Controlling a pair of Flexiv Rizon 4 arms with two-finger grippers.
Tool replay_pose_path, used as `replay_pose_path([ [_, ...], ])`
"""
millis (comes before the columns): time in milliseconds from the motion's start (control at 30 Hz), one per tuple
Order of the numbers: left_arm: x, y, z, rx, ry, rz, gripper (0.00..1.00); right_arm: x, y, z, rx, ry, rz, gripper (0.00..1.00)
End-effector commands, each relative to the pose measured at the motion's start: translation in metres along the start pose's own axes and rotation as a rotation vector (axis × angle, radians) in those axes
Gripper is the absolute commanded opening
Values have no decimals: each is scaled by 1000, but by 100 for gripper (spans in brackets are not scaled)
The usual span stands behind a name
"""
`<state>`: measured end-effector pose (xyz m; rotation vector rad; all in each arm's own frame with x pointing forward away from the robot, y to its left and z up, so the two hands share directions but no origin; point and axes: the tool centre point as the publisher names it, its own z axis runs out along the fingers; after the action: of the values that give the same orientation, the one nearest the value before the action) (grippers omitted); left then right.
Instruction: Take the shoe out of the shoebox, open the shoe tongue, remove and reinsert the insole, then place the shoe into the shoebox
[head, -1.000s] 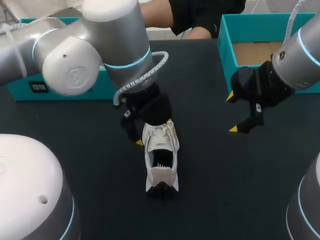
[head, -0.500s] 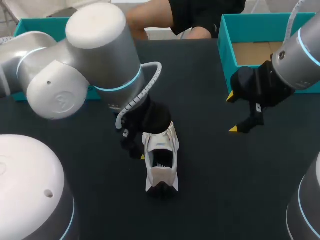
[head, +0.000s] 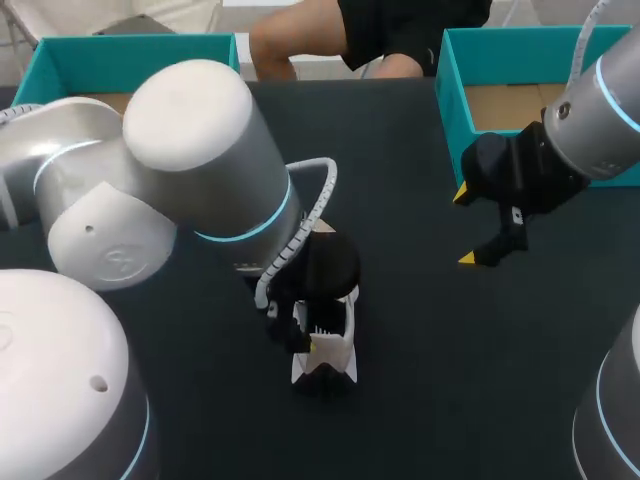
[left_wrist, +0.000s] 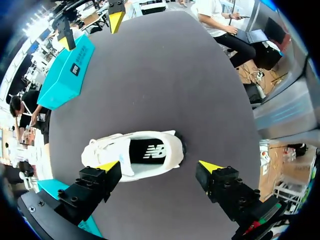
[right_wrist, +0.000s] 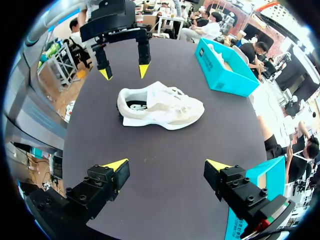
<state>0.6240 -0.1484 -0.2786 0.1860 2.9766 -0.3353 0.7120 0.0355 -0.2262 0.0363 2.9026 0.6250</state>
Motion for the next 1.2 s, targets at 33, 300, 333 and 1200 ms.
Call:
replay_pose_path([
  [33, 1, 3, 2, 7, -4, 0, 100, 1, 0, 1, 1, -2, 0, 100],
  [300, 1, 3, 2, 7, -4, 0, 100, 1, 0, 1, 1, -2, 0, 100],
  [333, 1, 3, 2, 7, -4, 0, 100, 1, 0, 1, 1, -2, 0, 100],
  [1200, 25, -15, 24, -84, 228, -101, 97, 1, 0, 1, 1, -2, 0, 100],
])
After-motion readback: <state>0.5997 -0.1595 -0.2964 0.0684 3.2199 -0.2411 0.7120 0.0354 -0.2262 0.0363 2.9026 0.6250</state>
